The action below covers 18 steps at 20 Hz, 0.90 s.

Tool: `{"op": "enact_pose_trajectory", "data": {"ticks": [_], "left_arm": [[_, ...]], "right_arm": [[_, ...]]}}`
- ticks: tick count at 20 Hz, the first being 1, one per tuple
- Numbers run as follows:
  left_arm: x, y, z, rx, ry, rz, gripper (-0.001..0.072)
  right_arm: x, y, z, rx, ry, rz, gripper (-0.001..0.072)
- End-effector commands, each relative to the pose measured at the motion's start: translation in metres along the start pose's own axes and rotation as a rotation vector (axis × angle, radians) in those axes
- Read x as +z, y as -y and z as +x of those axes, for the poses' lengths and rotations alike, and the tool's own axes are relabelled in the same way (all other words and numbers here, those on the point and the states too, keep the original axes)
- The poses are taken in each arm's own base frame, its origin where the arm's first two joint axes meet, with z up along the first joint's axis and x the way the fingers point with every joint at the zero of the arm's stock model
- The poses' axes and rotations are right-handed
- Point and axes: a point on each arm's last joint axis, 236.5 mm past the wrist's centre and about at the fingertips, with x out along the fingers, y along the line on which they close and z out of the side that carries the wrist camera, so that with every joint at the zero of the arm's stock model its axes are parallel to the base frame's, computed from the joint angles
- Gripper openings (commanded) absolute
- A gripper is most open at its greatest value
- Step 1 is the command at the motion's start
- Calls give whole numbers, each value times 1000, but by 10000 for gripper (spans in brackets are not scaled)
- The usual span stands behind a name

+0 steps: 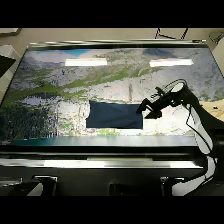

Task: Fold the clothes and pants, and hang the long-sleeved shirts on hangers.

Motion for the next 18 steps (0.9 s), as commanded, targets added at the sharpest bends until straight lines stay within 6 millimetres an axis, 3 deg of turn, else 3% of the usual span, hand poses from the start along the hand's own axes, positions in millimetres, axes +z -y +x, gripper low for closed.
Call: {"op": "enact_pose_trajectory", "data": {"ticks": [1,2,4,5,7,9,12,18], "left_arm": [[-7,-4,4,5,-21,-16,22],[-7,-4,4,5,-18,-15,22],[-6,-4,4,6,-18,-16,22],[-6,-4,4,6,-17,-15,22],[-1,-4,4,7,5,-15,22],[6,-5,5,9,36,-14,22],[12,-8,9,13,59,-17,22],[-7,-20,25,23,8,-32,22]], "right_arm": [[-3,1,34,82,-11,-3,573],[-4,-4,38,109,-20,-8,471],[-4,-27,35,201,-15,-65,102],[2,-43,23,263,18,-117,44],[26,-77,-28,370,151,-207,43],[51,-86,-101,357,311,-245,42],[59,-55,-206,231,476,-162,42],[25,23,-378,126,811,86,42]]}}
